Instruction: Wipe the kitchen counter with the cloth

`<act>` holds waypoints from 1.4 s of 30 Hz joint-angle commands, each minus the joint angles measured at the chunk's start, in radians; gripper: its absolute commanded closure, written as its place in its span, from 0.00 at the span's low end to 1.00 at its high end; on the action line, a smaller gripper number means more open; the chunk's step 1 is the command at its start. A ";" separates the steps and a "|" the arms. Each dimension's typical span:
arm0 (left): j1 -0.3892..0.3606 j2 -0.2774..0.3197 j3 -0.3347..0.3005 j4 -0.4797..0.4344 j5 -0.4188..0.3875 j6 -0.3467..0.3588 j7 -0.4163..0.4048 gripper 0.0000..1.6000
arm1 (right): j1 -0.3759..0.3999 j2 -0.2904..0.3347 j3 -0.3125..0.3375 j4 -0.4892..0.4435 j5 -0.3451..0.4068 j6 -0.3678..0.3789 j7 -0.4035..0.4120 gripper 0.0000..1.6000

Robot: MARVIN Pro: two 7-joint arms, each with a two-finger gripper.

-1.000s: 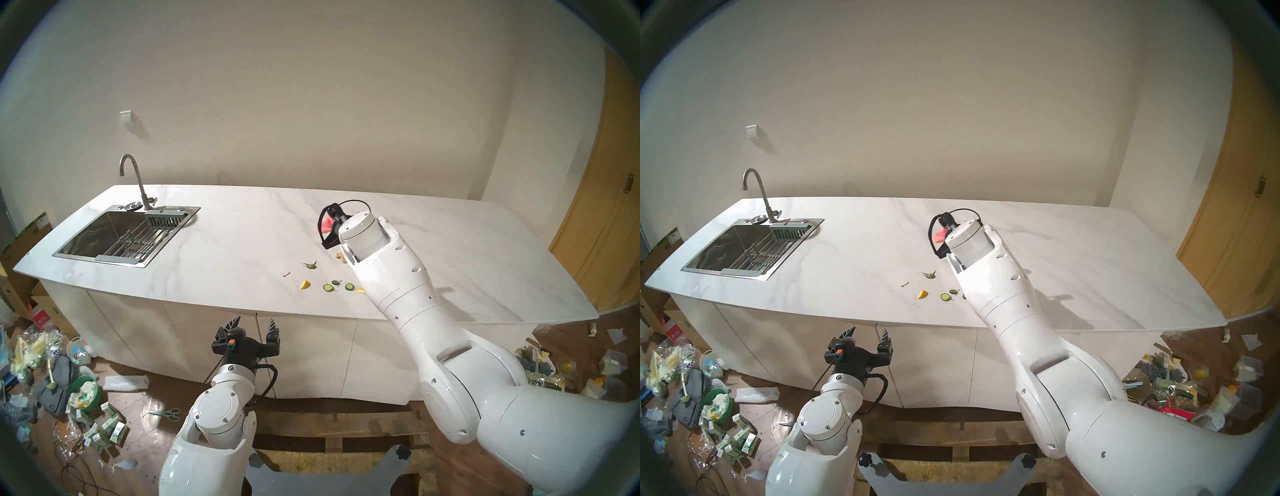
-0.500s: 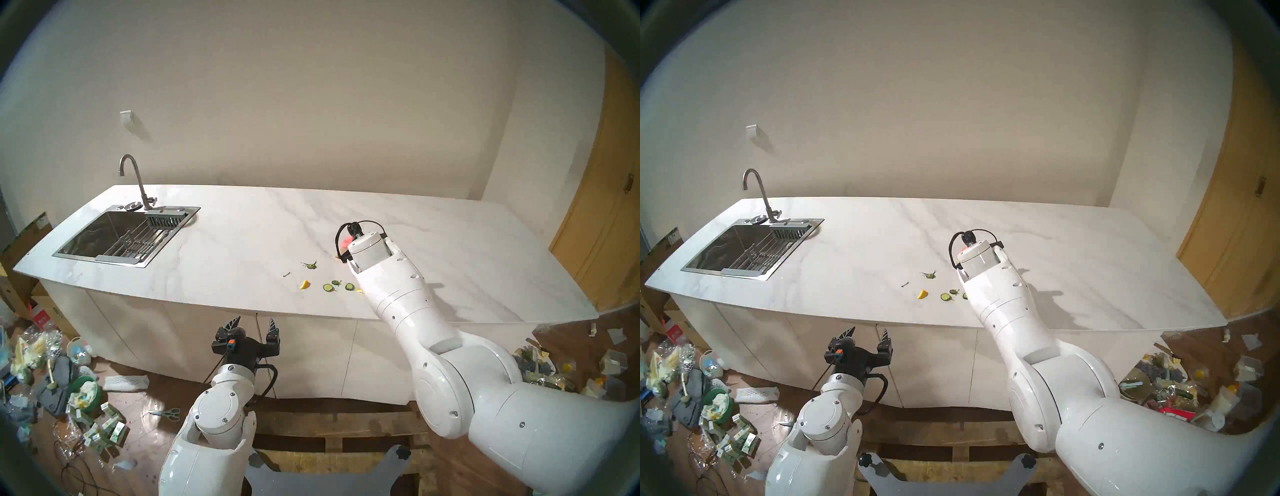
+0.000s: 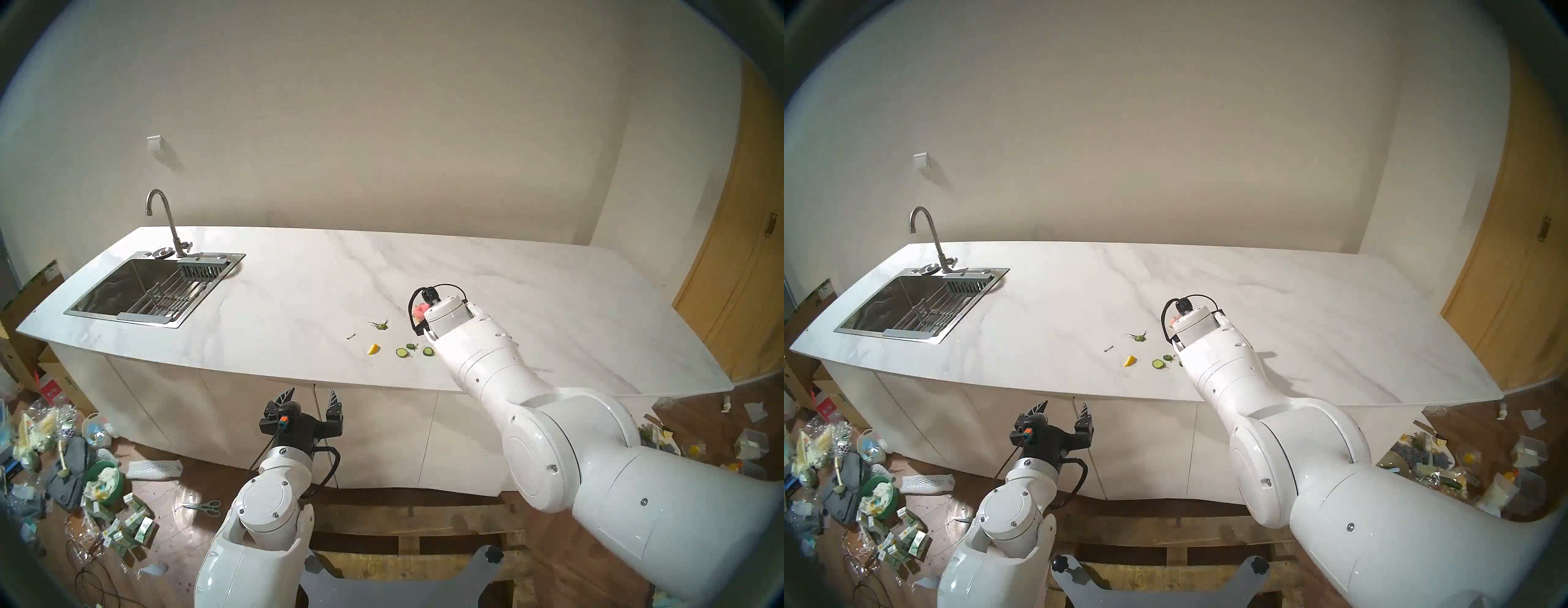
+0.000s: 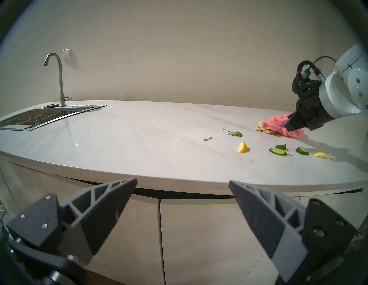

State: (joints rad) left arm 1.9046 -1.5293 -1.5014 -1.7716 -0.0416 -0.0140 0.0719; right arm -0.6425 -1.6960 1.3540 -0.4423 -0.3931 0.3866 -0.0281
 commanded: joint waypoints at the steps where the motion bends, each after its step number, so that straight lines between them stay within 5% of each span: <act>1: -0.006 0.001 0.002 -0.026 0.000 -0.007 -0.003 0.00 | 0.069 -0.020 -0.036 0.028 -0.014 -0.115 0.050 1.00; 12: -0.006 0.002 0.002 -0.028 -0.001 -0.007 -0.002 0.00 | 0.059 -0.006 -0.099 0.008 -0.034 -0.266 0.205 1.00; 27: -0.007 0.003 0.003 -0.025 -0.001 -0.007 -0.001 0.00 | 0.144 -0.008 -0.036 0.020 -0.014 -0.212 0.087 1.00; 33: -0.006 0.003 0.003 -0.026 -0.002 -0.007 -0.001 0.00 | 0.177 -0.063 -0.022 0.107 -0.015 -0.162 -0.004 1.00; 42: -0.007 0.004 0.004 -0.025 -0.002 -0.007 0.000 0.00 | 0.154 -0.127 -0.048 0.182 -0.028 -0.186 -0.020 1.00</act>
State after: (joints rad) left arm 1.9045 -1.5259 -1.4992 -1.7714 -0.0438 -0.0140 0.0743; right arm -0.5143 -1.7444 1.3279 -0.2833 -0.4068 0.2167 -0.0196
